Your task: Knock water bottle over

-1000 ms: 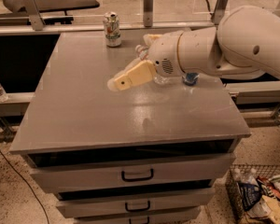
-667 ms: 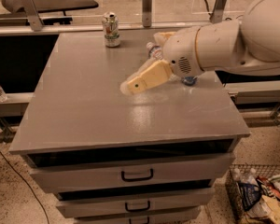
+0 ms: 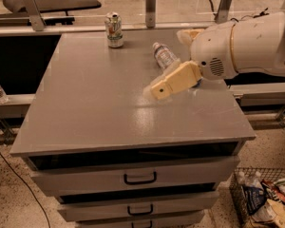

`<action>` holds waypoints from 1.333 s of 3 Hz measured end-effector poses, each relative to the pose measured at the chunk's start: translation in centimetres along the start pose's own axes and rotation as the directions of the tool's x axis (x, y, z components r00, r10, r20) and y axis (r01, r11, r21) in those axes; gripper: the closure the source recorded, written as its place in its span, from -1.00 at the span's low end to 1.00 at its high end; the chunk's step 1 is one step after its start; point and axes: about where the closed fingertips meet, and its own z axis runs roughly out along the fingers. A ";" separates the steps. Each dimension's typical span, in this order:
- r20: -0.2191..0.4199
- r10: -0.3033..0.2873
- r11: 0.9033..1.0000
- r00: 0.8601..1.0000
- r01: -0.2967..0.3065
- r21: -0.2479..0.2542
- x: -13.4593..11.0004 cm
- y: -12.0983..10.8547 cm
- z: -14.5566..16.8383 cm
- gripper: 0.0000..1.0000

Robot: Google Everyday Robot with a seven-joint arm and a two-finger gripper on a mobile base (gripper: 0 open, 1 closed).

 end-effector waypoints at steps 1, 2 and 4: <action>0.001 -0.039 0.999 0.999 0.039 -0.025 -0.5 -0.1 0.0 -1.00; -0.028 -0.080 0.996 0.996 0.079 -0.039 0.4 -2.6 -1.7 -1.00; -0.046 -0.180 0.963 0.983 0.186 0.198 -2.5 -11.4 -14.9 -1.00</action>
Offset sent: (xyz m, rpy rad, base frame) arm 0.0483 -0.1202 0.0854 -0.1326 -0.1472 0.0472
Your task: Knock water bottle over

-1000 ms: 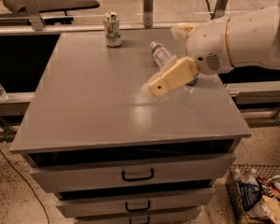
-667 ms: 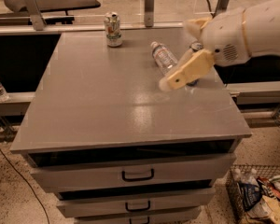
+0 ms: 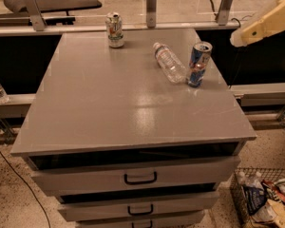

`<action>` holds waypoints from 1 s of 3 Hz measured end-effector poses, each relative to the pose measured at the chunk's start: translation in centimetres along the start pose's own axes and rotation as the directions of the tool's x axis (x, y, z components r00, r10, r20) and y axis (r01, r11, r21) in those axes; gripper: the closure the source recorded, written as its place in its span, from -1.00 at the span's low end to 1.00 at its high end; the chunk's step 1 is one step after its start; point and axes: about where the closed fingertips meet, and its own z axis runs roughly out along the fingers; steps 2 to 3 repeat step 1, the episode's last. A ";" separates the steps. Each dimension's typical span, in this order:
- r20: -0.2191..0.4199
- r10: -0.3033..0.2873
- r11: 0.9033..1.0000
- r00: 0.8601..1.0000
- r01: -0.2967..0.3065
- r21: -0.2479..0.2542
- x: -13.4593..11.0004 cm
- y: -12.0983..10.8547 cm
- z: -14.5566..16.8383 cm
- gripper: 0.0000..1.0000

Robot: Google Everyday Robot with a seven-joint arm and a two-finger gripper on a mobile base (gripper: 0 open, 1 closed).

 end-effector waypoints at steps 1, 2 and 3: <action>0.000 0.000 1.000 1.000 0.000 0.000 0.0 0.0 0.0 -1.00; 0.000 0.000 1.000 1.000 0.000 0.000 0.0 0.0 0.0 -1.00; 0.000 0.000 1.000 1.000 0.000 0.000 0.0 0.0 0.0 -1.00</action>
Offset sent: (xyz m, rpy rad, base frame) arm 0.0000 0.0000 0.0000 0.0000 0.0000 0.0000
